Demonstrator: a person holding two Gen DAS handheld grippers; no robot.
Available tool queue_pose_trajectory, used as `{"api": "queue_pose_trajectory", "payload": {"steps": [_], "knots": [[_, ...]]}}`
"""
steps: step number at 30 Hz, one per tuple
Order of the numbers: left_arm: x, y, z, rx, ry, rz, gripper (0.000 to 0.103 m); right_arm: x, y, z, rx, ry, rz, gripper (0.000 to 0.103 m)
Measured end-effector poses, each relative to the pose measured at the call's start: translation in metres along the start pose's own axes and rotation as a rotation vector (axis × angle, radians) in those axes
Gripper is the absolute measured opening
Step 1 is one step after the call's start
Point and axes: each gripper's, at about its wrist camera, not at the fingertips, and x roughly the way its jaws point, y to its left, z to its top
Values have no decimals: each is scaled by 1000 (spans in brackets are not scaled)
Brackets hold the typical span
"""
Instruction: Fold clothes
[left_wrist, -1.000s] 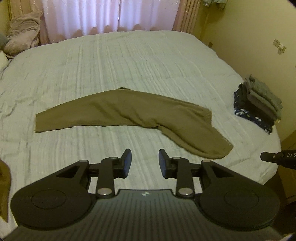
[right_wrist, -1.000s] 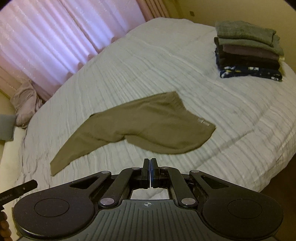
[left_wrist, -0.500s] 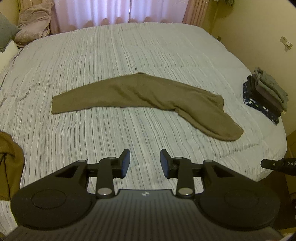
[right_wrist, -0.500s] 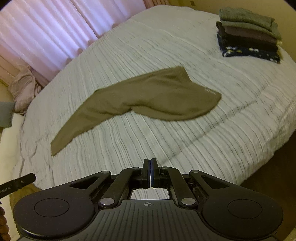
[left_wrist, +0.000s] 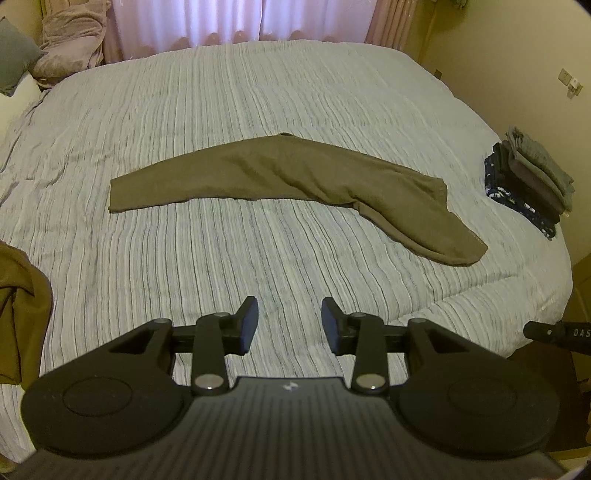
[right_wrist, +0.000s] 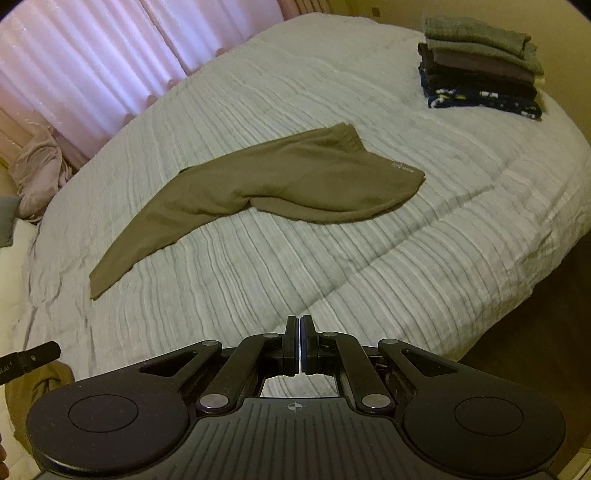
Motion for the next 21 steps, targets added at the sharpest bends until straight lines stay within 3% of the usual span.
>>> {"api": "queue_pose_trajectory", "payload": {"steps": [10,14,21], "knots": [[23,-30,20,12,11,-2,34,9,-27,29,14,-6,-13,3],[40,-45,32,-21,17,13,34,18,-37,56,-38,-12,-23,3],[66,-76,62,-77,11,55,34,47,-52,116,-134,30,35,3]]}}
